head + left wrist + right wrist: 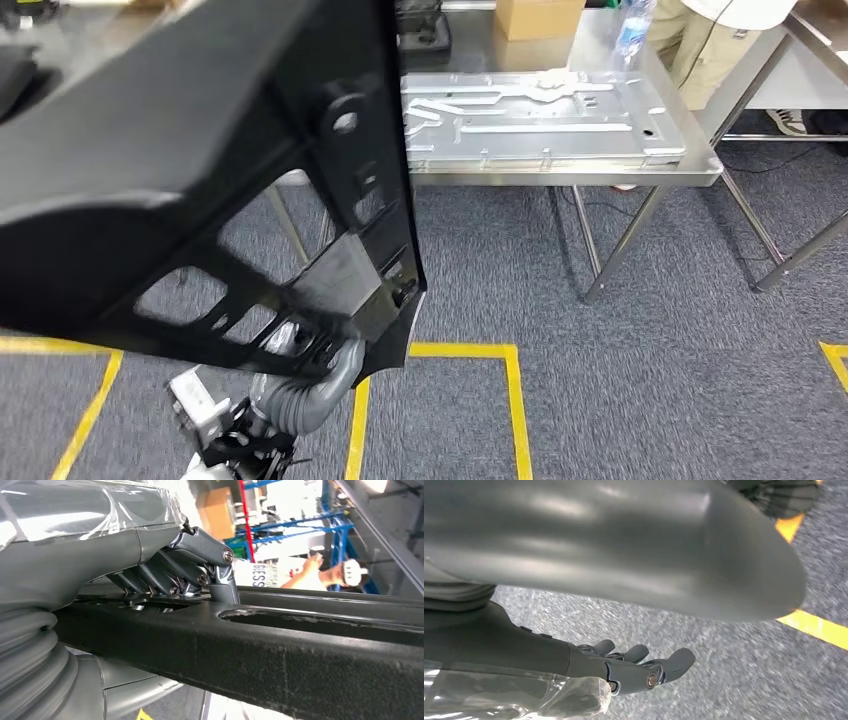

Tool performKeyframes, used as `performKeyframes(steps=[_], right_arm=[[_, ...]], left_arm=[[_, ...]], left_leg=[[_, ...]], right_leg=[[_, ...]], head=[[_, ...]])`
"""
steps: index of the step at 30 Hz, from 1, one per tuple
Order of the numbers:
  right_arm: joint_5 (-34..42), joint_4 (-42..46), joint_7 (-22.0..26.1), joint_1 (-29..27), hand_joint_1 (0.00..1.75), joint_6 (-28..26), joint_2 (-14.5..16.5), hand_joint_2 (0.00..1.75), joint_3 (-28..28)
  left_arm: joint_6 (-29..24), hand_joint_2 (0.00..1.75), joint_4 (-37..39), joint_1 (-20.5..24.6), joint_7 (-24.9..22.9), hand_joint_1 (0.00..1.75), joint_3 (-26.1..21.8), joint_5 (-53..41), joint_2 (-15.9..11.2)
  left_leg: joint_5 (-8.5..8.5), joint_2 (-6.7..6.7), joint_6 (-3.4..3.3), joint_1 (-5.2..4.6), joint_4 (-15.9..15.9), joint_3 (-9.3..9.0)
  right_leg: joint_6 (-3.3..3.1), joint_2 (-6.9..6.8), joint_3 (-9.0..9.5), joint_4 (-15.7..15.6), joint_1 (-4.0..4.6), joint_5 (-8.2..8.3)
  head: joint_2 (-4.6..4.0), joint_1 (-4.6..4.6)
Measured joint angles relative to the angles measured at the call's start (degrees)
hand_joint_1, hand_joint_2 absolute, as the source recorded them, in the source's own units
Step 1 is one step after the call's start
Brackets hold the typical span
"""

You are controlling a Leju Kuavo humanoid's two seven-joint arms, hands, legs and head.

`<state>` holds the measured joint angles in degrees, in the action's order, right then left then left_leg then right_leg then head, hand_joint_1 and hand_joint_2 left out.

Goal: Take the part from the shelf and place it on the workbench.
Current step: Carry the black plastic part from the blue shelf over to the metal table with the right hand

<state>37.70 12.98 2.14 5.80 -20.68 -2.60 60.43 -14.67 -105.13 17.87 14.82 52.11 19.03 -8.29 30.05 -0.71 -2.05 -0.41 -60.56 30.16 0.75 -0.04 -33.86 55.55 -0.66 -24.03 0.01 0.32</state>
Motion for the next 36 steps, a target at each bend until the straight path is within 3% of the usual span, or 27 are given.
performKeyframes(steps=[2, 3, 4, 5, 7, 9, 13, 15, 18, 19, 20, 21, 23, 25, 29, 30, 33, 34, 35, 36], right_arm=[[0.00, 0.00, 0.00, 0.05, 0.00, -0.07, -0.02, 0.00, -0.01], [0.01, 0.00, -0.02, -0.01, 0.00, -0.09, -0.03, 0.00, -0.01], [0.02, 0.00, -0.04, -0.09, 0.00, -0.09, -0.02, 0.00, -0.01], [0.04, 0.00, -0.06, -0.15, 0.00, -0.09, -0.01, 0.00, 0.00], [0.14, 0.00, -0.15, -0.14, 0.00, -0.08, 0.03, 0.00, 0.00], [0.29, -0.01, -0.33, -0.02, 0.00, -0.07, 0.03, 0.00, -0.01], [0.77, -0.02, -0.91, 0.10, 0.00, 0.05, -0.03, 0.00, -0.02], [0.82, -0.01, -0.94, 0.17, 0.00, 0.07, -0.08, 0.00, -0.02], [0.79, 0.00, -0.94, 0.13, 0.00, 0.07, -0.08, 0.00, -0.01], [0.79, -0.01, -0.95, 0.02, 0.00, 0.07, -0.09, 0.00, -0.01], [0.78, -0.01, -0.95, -0.09, 0.00, 0.07, -0.11, 0.00, 0.00], [0.78, -0.02, -0.96, -0.14, 0.00, 0.07, -0.15, 0.00, 0.00], [0.77, -0.02, -0.99, -0.14, 0.00, 0.07, -0.23, 0.00, 0.00], [0.80, -0.02, -1.09, -0.07, 0.00, 0.07, -0.23, 0.00, 0.00], [1.00, -0.01, -1.17, -0.08, 0.00, 0.07, -0.05, 0.00, 0.00], [1.11, -0.01, -1.17, -0.02, 0.00, 0.07, 0.00, 0.00, -0.01], [1.36, -0.02, -1.16, 0.09, 0.00, 0.07, 0.02, 0.00, -0.03], [1.39, -0.01, -1.14, 0.02, 0.00, 0.07, 0.03, 0.00, -0.03], [1.42, -0.01, -1.10, -0.06, 0.00, 0.07, 0.06, 0.00, -0.03], [1.42, -0.01, -1.04, -0.11, 0.00, 0.07, 0.09, 0.00, -0.03]], left_arm=[[0.15, 1.75, 0.00, 0.00, 0.02, 1.75, 0.02, 0.00, -0.01], [0.20, 1.75, 0.00, -0.08, 0.02, 1.75, 0.03, 0.01, -0.02], [0.25, 1.75, 0.00, -0.15, 0.01, 1.75, 0.05, 0.01, -0.03], [0.27, 1.75, 0.00, -0.19, -0.01, 1.75, 0.06, 0.02, -0.03], [0.27, 1.75, 0.00, -0.19, -0.04, 1.75, 0.05, 0.03, -0.04], [0.27, 1.75, 0.00, -0.18, -0.05, 1.75, 0.06, 0.02, -0.04], [0.25, 1.75, -0.01, -0.24, -0.16, 1.75, 0.02, 0.04, -0.04], [0.26, 1.75, -0.02, -0.14, -0.17, 1.75, 0.02, 0.04, -0.01], [0.27, 1.75, -0.01, -0.24, -0.17, 1.75, 0.05, 0.06, 0.01], [0.27, 1.75, 0.00, -0.30, -0.17, 1.75, 0.07, 0.05, 0.01], [0.27, 1.75, 0.00, -0.33, -0.18, 1.75, 0.07, 0.06, 0.01], [0.27, 1.75, 0.00, -0.33, -0.18, 1.75, 0.07, 0.07, 0.01], [0.27, 1.75, 0.00, -0.33, -0.19, 1.75, 0.07, 0.07, 0.01], [0.27, 1.75, 0.00, -0.28, -0.21, 1.75, 0.07, 0.07, 0.01], [0.28, 1.75, 0.00, -0.16, -0.21, 1.75, 0.07, 0.05, 0.01], [0.31, 1.75, 0.00, -0.09, -0.22, 1.75, 0.05, 0.05, 0.01], [0.43, 1.75, 0.00, -0.11, -0.25, 1.75, 0.07, 0.05, 0.00], [0.44, 1.75, 0.00, -0.17, -0.26, 1.75, 0.08, 0.05, -0.01], [0.44, 1.75, 0.00, -0.21, -0.28, 1.75, 0.08, 0.05, -0.01], [0.45, 1.75, 0.00, -0.21, -0.31, 1.75, 0.08, 0.05, -0.02]], left_leg=[[2.68, 0.13, 0.72, 0.44, -7.97, 5.02], [3.66, 0.18, 0.98, 0.62, -10.85, 7.25], [3.59, 0.22, 1.13, 0.75, -11.83, 8.59], [2.18, 0.26, 1.17, 0.84, -10.52, 8.81], [-3.48, 0.38, 0.89, 0.88, -2.70, 6.77], [-6.71, 0.36, 0.31, 0.51, 3.49, 4.82], [-6.99, 0.62, -1.11, 0.27, 5.27, 3.43], [-6.70, 1.01, -1.80, 0.51, 5.91, 2.09], [-5.78, 1.27, -2.36, 0.50, 6.13, 0.97], [-5.41, 1.22, -2.39, 0.50, 6.13, 0.57], [-5.02, 1.15, -2.34, 0.51, 6.13, 0.09], [-4.60, 1.08, -2.24, 0.54, 6.13, -0.50], [-3.62, 1.02, -1.78, 0.52, 6.06, -1.73], [-2.75, 1.08, -1.07, 0.32, 6.19, -2.41], [-1.78, 1.16, 0.14, 0.29, 4.25, -2.56], [-0.90, 1.16, 0.42, 0.40, 1.93, -1.41], [3.38, 1.14, 1.20, 0.69, -9.05, 5.47], [4.00, 1.14, 1.30, 0.73, -11.11, 7.24], [3.38, 1.10, 1.29, 0.75, -11.07, 8.03], [1.37, 0.93, 1.15, 0.75, -8.64, 7.66]], right_leg=[[-0.24, 0.05, 0.65, -0.01, -0.01, -0.73], [-0.23, 0.07, 1.07, 0.00, -0.01, -1.13], [-0.17, 0.10, 1.64, 0.00, -0.02, -1.58], [-0.09, 0.14, 2.34, 0.00, -0.04, -2.06], [0.25, 0.20, 3.87, -0.05, -0.07, -3.13], [0.78, 0.43, 4.74, -0.21, 0.02, -3.92], [1.96, 0.65, 5.06, 0.52, 0.03, -4.16], [2.29, 0.57, 3.03, 4.80, 0.01, -4.99], [2.62, 0.51, -3.93, 15.47, -0.04, -8.87], [2.73, 0.51, -5.51, 16.86, -0.06, -9.42], [2.83, 0.50, -6.04, 16.17, -0.10, -8.73], [2.87, 0.47, -5.51, 13.44, -0.14, -6.75], [2.70, 0.18, -2.89, 5.26, -0.15, -1.50], [2.19, -0.16, -1.22, 0.58, -0.01, 0.71], [0.79, 0.28, -0.17, 0.01, -0.20, 0.65], [0.49, 0.52, 0.25, -0.03, -0.29, 0.45], [0.06, 1.48, 0.93, -0.05, -0.30, -0.37], [0.06, 1.94, 1.19, -0.04, -0.29, -0.67], [0.09, 2.50, 1.59, -0.04, -0.28, -0.98], [0.17, 3.13, 2.11, -0.03, -0.28, -1.34]], head=[[-0.01, -0.14], [-0.01, -0.14], [-0.01, -0.14], [-0.01, -0.15], [-0.01, -0.17], [-0.01, -0.15], [0.00, -0.09], [0.00, -0.01], [-0.01, 0.10], [-0.01, 0.11], [-0.01, 0.12], [-0.01, 0.13], [-0.01, 0.13], [-0.01, 0.13], [0.00, 0.07], [0.00, 0.02], [-0.01, -0.09], [-0.01, -0.10], [-0.01, -0.11], [-0.01, -0.11]])
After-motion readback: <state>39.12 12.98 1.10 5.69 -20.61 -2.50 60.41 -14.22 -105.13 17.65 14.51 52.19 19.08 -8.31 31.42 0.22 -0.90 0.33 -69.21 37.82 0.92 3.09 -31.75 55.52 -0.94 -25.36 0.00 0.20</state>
